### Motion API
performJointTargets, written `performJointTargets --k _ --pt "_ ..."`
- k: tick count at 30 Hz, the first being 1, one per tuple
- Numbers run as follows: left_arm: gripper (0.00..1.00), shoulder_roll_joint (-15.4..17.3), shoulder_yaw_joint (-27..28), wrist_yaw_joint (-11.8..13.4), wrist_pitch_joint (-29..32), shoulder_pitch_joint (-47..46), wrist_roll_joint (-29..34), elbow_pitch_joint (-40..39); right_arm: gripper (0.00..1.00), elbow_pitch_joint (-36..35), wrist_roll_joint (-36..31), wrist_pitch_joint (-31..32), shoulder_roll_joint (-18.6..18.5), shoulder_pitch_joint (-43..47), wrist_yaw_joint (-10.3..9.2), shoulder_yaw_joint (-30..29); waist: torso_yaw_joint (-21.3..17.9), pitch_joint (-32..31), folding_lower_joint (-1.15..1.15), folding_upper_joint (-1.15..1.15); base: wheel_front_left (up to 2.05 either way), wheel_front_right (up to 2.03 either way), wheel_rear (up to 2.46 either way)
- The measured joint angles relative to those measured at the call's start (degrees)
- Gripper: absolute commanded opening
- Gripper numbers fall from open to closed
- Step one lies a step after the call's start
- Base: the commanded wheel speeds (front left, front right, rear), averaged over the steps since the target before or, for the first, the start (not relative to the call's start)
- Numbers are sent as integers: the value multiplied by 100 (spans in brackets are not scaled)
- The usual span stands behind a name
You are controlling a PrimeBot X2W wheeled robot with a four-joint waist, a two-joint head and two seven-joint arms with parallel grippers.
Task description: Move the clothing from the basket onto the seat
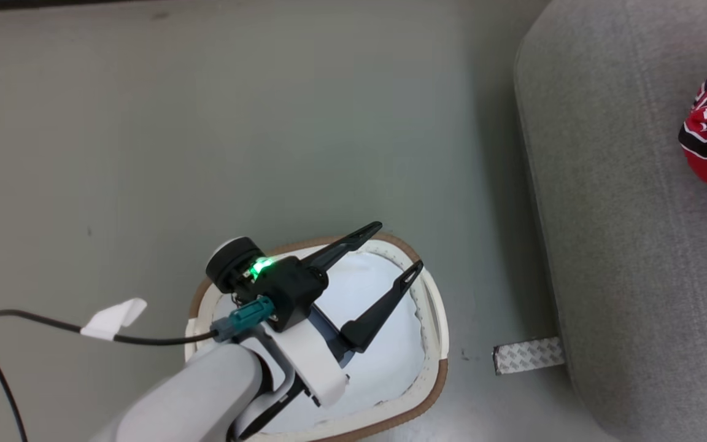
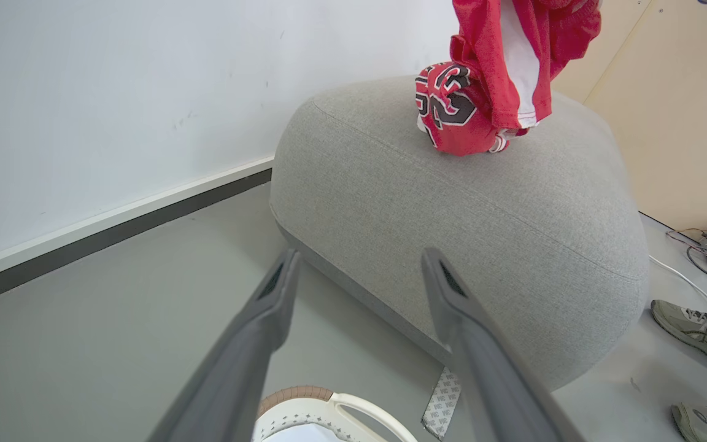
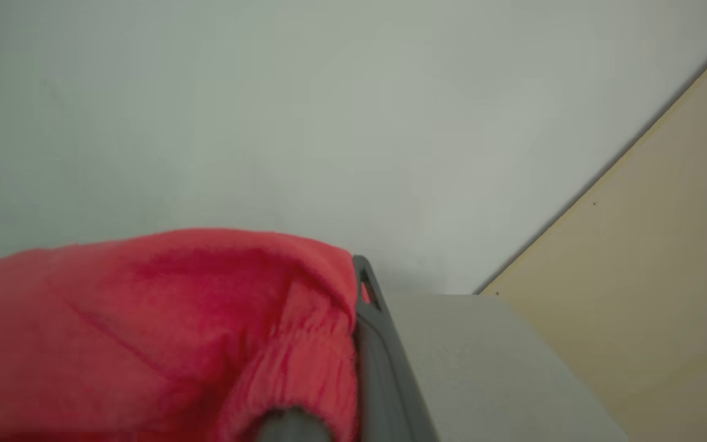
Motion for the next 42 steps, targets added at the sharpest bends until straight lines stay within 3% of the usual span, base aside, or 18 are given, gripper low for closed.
performJointTargets --k 8,16,18,19,20,25,29,37,42 --pt "100 160 48 36 67 -76 1 -186 0 706 -493 602 243 40 0 -285 118 434 0 0 0 0 0" --pt "100 263 88 86 93 -136 27 -316 0 858 -646 1473 742 120 0 -338 94 617 0 0 0 0 0" --pt "100 260 89 87 89 -145 27 -310 32 845 -709 1534 775 116 0 -388 86 574 0 0 0 0 0" --pt "100 257 88 96 77 -144 27 -303 60 842 -734 1588 799 116 0 -415 82 544 0 0 0 0 0" --pt "100 246 81 97 67 -144 27 -293 100 837 -784 1645 808 117 0 -414 79 509 0 0 0 0 0" --pt "100 174 63 103 7 -136 8 -196 100 817 -797 1855 800 120 0 -321 60 282 0 0 0 0 0" --pt "100 91 55 153 -129 -64 -82 -25 100 856 -474 2217 773 357 1 71 43 -25 0 0 0 0 0" --pt "100 -54 153 311 -350 271 -290 378 100 388 520 2508 89 970 0 978 -15 -863 -1 0 0 0 0" --pt "100 -135 396 465 -495 407 -504 561 100 -26 1214 2243 -343 1168 0 1444 -14 -1404 -1 0 0 0 0"
